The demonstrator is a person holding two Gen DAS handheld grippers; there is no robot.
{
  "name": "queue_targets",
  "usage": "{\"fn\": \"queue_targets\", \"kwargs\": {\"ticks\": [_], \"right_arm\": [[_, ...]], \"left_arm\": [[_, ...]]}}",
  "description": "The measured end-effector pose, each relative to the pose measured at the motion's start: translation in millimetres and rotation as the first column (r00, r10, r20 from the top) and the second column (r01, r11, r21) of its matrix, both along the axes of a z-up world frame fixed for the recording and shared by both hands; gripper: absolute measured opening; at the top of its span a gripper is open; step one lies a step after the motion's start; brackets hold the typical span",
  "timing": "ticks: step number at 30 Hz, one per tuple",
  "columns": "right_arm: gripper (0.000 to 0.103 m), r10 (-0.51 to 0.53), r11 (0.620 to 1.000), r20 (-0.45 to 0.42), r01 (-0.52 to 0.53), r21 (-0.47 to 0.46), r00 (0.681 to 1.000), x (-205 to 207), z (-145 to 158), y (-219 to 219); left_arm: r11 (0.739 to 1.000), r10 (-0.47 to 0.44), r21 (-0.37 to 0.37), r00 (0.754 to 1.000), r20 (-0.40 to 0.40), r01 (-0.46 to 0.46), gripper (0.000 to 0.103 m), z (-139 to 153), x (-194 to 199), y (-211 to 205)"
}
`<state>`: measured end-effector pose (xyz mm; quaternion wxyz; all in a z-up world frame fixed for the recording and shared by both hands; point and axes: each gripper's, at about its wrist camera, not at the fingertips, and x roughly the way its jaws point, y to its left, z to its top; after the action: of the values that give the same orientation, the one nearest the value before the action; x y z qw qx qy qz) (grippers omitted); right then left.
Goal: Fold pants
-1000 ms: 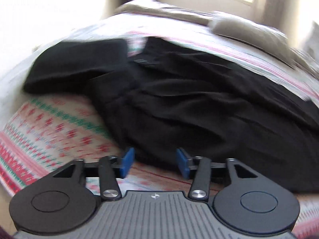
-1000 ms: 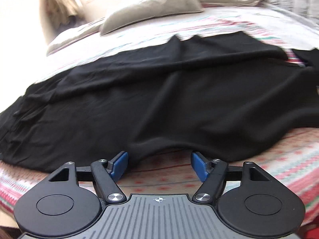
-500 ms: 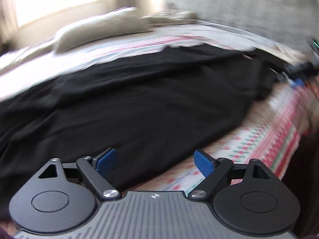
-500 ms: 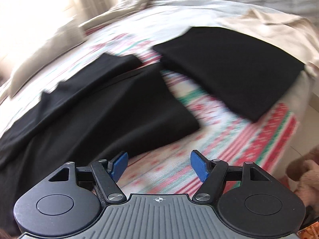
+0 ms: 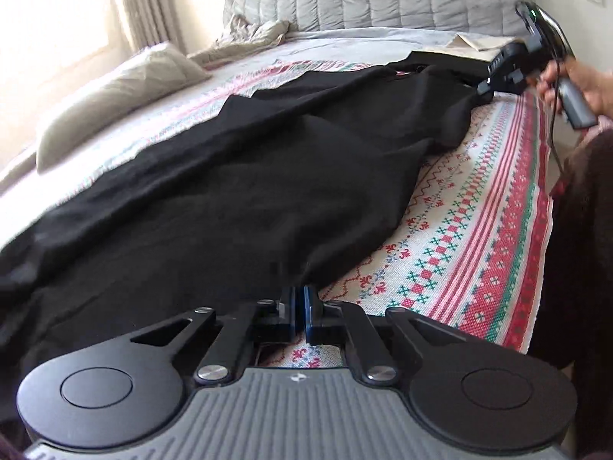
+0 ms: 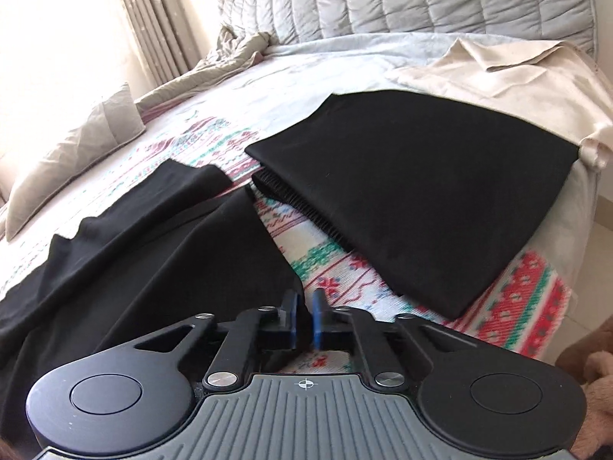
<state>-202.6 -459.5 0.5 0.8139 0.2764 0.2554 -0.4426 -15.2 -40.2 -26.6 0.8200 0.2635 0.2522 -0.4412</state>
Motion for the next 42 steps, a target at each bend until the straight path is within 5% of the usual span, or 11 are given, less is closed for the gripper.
{"fn": "queue_targets", "kwargs": {"ticks": [6, 12, 14, 15, 19, 22, 26, 33, 42], "right_arm": [[0.000, -0.012, 0.997, -0.106, 0.003, -0.079, 0.994, -7, 17, 0], [0.002, -0.002, 0.997, -0.256, -0.019, -0.080, 0.967, 1, 7, 2], [0.012, -0.004, 0.996, -0.273, -0.021, -0.090, 0.962, 3, 6, 4], [0.019, -0.013, 0.995, -0.271, -0.013, -0.094, 0.963, 2, 8, 6], [0.038, 0.017, 0.997, -0.225, -0.035, -0.075, 0.974, 0, 23, 12], [0.044, 0.064, 0.992, -0.189, -0.083, -0.093, 0.980, 10, 37, 17], [0.044, 0.164, 0.981, -0.141, -0.176, -0.079, 0.976, 41, 39, -1], [0.028, 0.226, 0.973, -0.037, -0.227, -0.035, 0.973, 88, 11, -41], [0.010, 0.155, 0.986, -0.114, -0.162, -0.049, 0.981, 134, -15, -81]], "left_arm": [[0.997, -0.025, -0.071, 0.999, -0.027, 0.023, 0.009, 24, -1, 17], [0.992, -0.101, 0.073, 0.995, -0.025, 0.103, 0.009, 3, -11, 2], [0.991, -0.114, 0.063, 0.992, -0.051, 0.117, 0.011, 9, -10, 2], [0.991, -0.124, 0.035, 0.989, -0.078, 0.127, 0.015, 12, -10, 4], [0.990, -0.135, -0.042, 0.987, -0.084, 0.132, 0.059, 22, -9, 9], [0.991, -0.108, -0.086, 0.992, -0.068, 0.102, 0.069, 31, -2, 0], [0.991, -0.077, -0.120, 0.991, -0.107, 0.064, 0.074, 27, 11, -11], [0.996, -0.088, -0.041, 0.990, -0.111, 0.084, 0.074, 8, 12, -26], [0.991, -0.127, -0.057, 0.971, -0.201, 0.118, 0.082, 0, 26, -23]]}}
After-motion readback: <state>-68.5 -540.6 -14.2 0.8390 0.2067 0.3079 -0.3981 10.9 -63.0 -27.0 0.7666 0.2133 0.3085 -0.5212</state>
